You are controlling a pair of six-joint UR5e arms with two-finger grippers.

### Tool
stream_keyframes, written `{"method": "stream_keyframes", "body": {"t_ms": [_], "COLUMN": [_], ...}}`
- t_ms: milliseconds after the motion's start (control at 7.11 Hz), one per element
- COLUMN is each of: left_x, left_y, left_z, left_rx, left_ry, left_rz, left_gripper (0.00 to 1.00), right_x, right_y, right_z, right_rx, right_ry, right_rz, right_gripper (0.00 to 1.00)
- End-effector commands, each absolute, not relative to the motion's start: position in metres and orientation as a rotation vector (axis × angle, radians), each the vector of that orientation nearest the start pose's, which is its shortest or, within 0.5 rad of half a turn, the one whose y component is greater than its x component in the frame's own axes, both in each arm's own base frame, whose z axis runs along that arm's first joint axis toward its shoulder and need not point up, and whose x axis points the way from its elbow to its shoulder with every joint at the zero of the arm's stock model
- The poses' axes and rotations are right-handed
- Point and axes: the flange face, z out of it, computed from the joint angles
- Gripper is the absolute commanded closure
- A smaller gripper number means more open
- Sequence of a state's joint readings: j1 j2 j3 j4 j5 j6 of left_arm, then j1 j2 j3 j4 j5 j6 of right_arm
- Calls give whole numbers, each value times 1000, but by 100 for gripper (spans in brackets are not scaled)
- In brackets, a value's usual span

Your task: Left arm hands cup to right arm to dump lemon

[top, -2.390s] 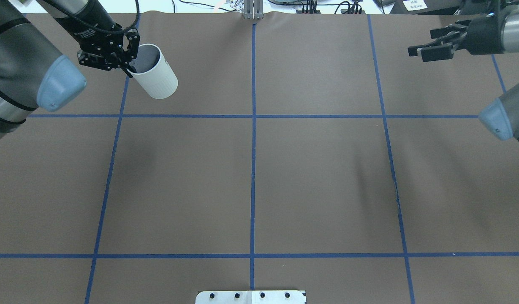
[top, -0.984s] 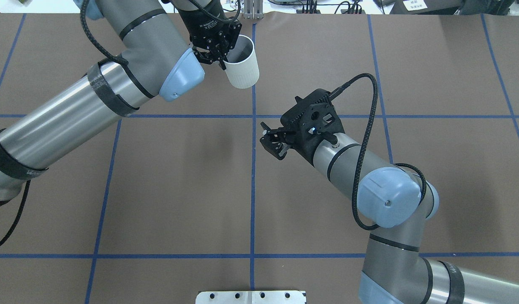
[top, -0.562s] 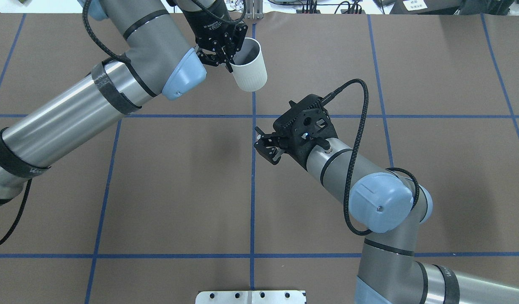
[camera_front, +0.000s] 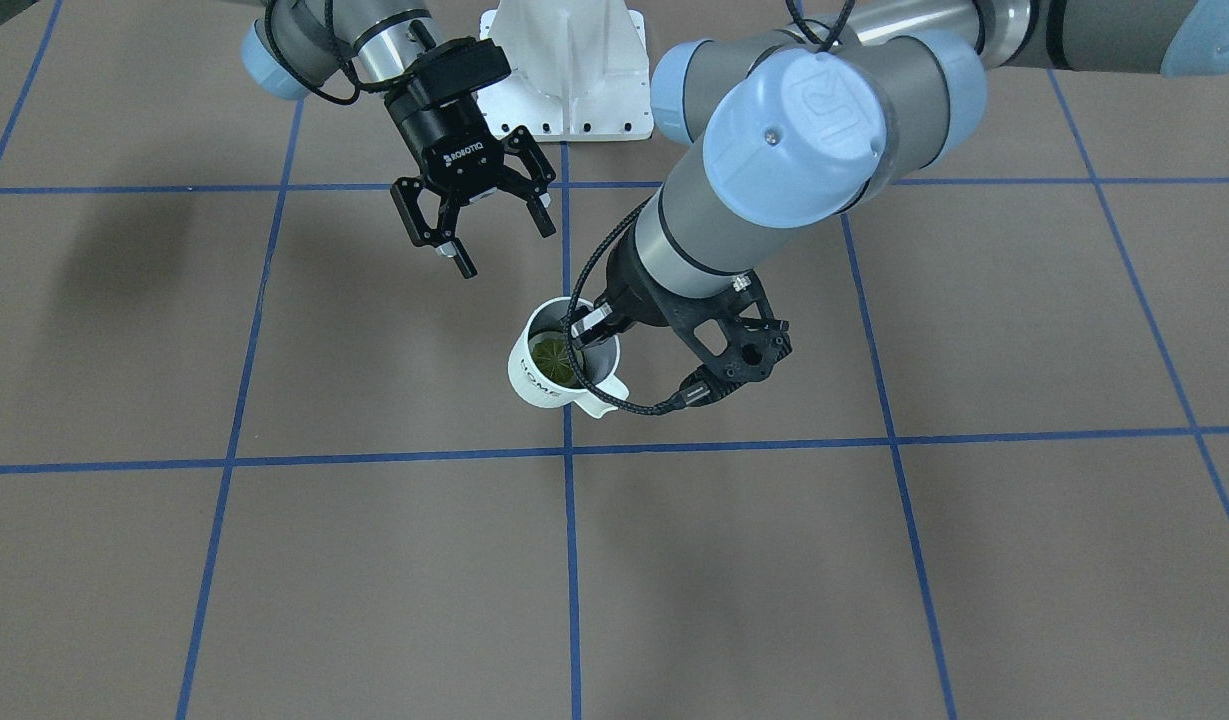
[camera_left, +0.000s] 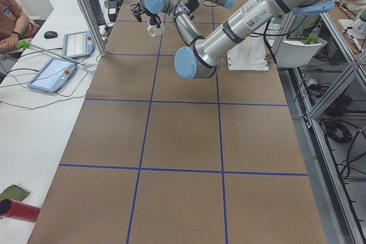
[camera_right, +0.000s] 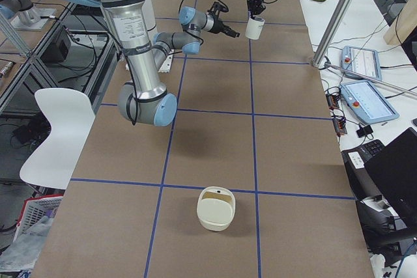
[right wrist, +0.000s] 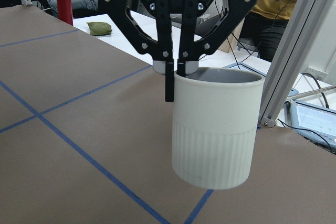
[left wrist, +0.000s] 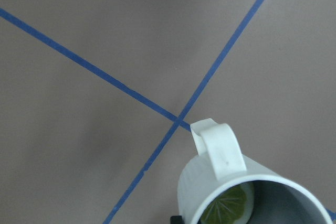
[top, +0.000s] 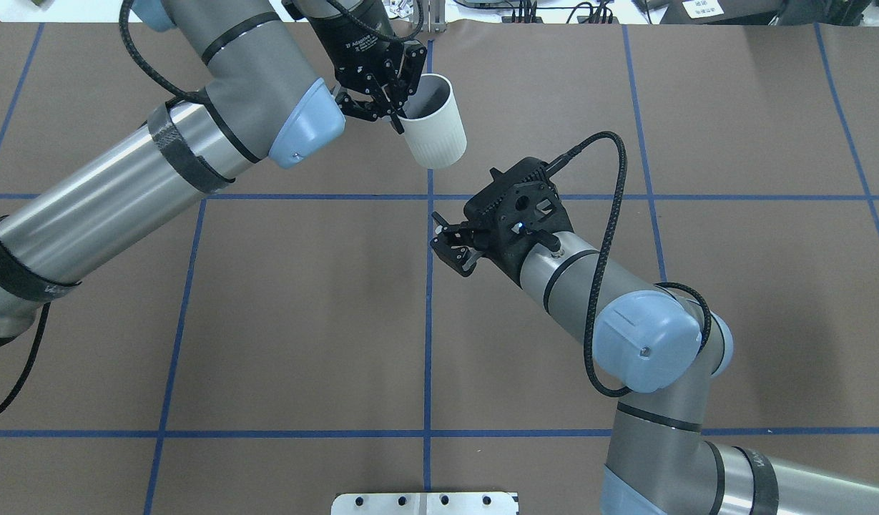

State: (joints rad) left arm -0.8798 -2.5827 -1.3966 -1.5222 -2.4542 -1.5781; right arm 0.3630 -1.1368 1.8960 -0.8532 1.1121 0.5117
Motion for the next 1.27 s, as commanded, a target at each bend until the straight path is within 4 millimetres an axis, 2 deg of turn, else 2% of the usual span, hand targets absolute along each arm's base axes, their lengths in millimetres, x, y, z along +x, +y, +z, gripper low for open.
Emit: {"method": "stream_keyframes", "body": {"t_ms": [0, 703, 843, 1125], "left_x": [425, 440, 446, 446], "left_y": [-596, -579, -568, -559], "left_z": [68, 60, 57, 51], "left_rx": [-492, -536, -538, -546], "left_ry": [1040, 1046, 1051, 1056], "left_rz": [-419, -380, -361, -360], "left_gripper": [100, 100, 100, 100], "right_x": [-457, -455, -454, -451], "right_y": [-371, -375, -376, -381], "right_z": [187, 187, 187, 188], "right_rx": [1225, 1225, 1226, 1228], "right_ry": [-852, -851, -849, -839], "right_rz": [-205, -194, -192, -186], "right_gripper": [1, 1, 1, 1]}}
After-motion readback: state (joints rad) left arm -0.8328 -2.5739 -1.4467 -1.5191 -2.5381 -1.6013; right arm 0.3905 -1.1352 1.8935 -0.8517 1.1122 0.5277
